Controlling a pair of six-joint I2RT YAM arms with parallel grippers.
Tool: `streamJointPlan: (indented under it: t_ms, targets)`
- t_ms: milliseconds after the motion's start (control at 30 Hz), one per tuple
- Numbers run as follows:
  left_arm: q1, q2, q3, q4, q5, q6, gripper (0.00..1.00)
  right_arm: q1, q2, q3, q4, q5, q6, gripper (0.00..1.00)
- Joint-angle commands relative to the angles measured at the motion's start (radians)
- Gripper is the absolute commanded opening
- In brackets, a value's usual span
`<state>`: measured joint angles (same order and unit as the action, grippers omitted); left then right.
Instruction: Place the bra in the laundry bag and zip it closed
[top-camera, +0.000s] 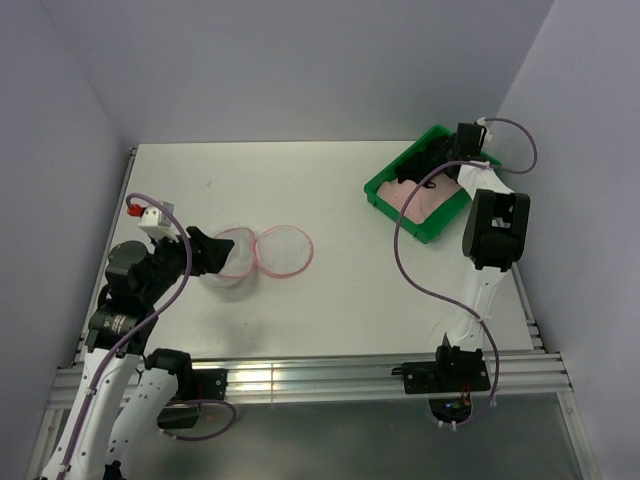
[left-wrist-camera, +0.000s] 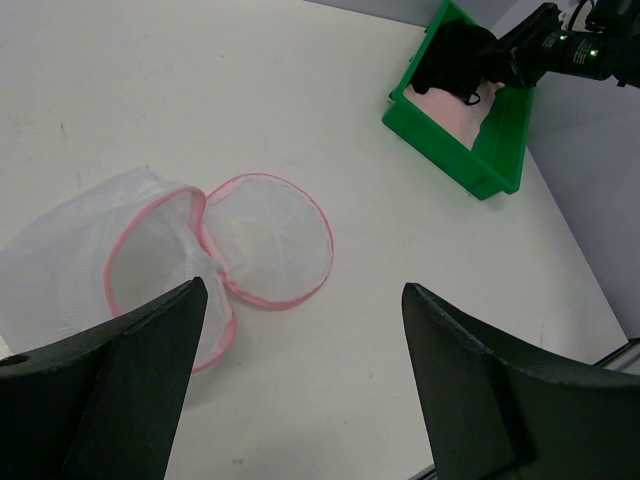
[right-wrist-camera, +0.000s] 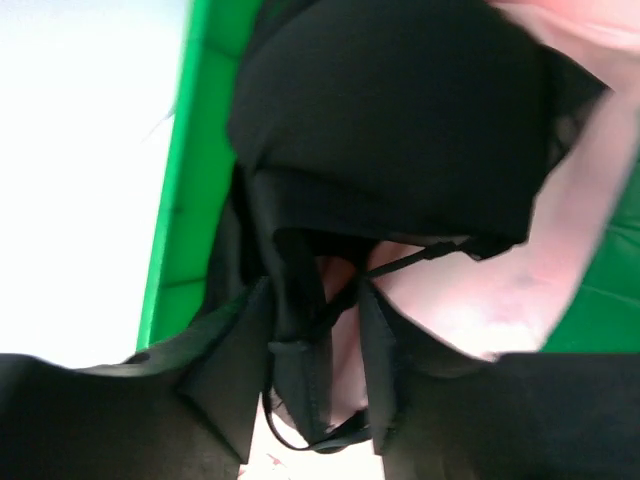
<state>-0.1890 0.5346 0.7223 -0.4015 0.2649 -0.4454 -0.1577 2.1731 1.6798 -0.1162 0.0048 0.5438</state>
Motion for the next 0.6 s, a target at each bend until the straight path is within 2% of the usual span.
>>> streamJointPlan:
  t_ms: [0,100,167,200,267,300,333,433,533,567]
  targets:
    - [-0.003,0.008,0.008,0.029,0.016,0.027,0.85,0.004,-0.001,0.046,0.061,-0.081,-0.004,0.42]
    - [0.002,0.019,0.005,0.035,0.022,0.025,0.84,0.003,-0.015,0.033,0.112,-0.114,-0.013,0.35]
    - [0.003,0.024,0.005,0.035,0.023,0.022,0.84,0.001,0.014,0.085,0.093,-0.108,-0.024,0.42]
    - [0.005,0.022,0.003,0.033,0.02,0.022,0.84,0.0,0.043,0.15,0.026,-0.1,-0.025,0.48]
    - [0.006,0.016,0.003,0.029,0.013,0.02,0.84,-0.003,0.065,0.196,-0.025,-0.086,-0.027,0.5]
    - [0.006,0.008,0.003,0.029,0.002,0.022,0.84,-0.005,0.07,0.204,-0.03,-0.098,-0.027,0.45]
    - [0.008,0.004,0.002,0.029,-0.003,0.022,0.84,-0.006,0.071,0.202,-0.03,-0.107,-0.027,0.3]
    - [0.008,-0.007,0.0,0.032,-0.012,0.022,0.84,-0.008,0.062,0.181,-0.013,-0.112,-0.016,0.09]
    - [0.008,0.002,0.003,0.026,-0.015,0.025,0.84,-0.009,0.041,0.161,0.001,-0.109,-0.01,0.07]
    - [0.008,0.002,0.005,0.024,-0.016,0.025,0.84,-0.009,0.036,0.155,0.007,-0.111,-0.013,0.02]
